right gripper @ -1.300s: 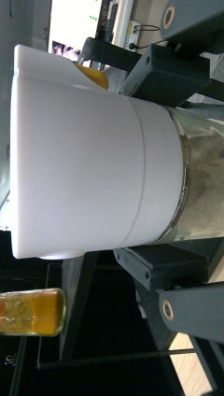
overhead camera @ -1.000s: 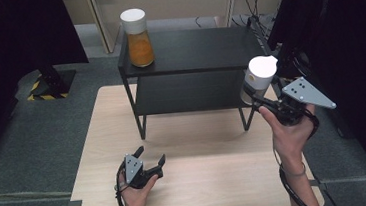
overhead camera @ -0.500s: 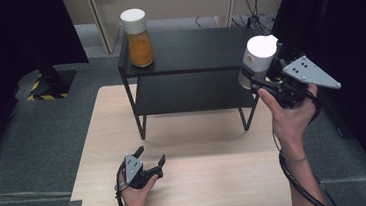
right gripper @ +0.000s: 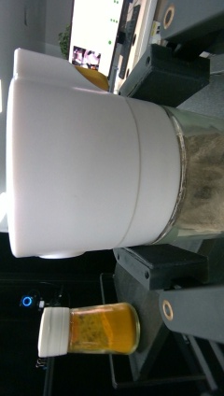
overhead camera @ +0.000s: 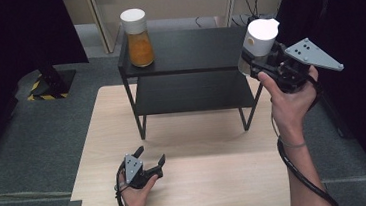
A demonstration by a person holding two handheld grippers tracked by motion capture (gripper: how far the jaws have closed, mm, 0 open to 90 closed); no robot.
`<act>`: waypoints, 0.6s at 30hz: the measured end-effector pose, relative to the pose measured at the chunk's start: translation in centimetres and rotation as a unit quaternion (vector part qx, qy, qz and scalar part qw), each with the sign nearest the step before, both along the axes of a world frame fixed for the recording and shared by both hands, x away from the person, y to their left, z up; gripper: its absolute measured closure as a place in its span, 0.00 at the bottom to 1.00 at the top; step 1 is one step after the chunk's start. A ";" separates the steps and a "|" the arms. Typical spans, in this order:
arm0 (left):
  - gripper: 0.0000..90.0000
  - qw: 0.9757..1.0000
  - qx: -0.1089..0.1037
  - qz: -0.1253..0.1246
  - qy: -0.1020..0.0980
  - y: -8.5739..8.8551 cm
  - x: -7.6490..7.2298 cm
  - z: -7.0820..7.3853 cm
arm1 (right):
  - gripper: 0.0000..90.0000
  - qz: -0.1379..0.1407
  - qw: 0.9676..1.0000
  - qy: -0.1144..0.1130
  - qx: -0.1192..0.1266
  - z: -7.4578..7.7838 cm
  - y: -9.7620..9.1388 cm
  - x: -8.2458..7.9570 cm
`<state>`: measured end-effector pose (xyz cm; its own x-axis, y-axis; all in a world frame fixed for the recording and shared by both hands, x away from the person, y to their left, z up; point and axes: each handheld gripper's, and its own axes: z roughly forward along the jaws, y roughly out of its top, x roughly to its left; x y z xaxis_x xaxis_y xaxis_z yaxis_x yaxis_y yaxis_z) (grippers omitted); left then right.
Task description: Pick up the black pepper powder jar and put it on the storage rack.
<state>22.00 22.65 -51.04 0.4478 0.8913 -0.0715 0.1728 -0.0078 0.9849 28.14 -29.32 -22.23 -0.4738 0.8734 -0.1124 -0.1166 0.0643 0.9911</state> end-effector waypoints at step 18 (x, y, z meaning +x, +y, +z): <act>0.14 1.000 0.002 -0.002 0.000 0.0 0.1 0.0 | 0.34 -0.019 0.999 0.022 0.013 1.6 0.9 3.7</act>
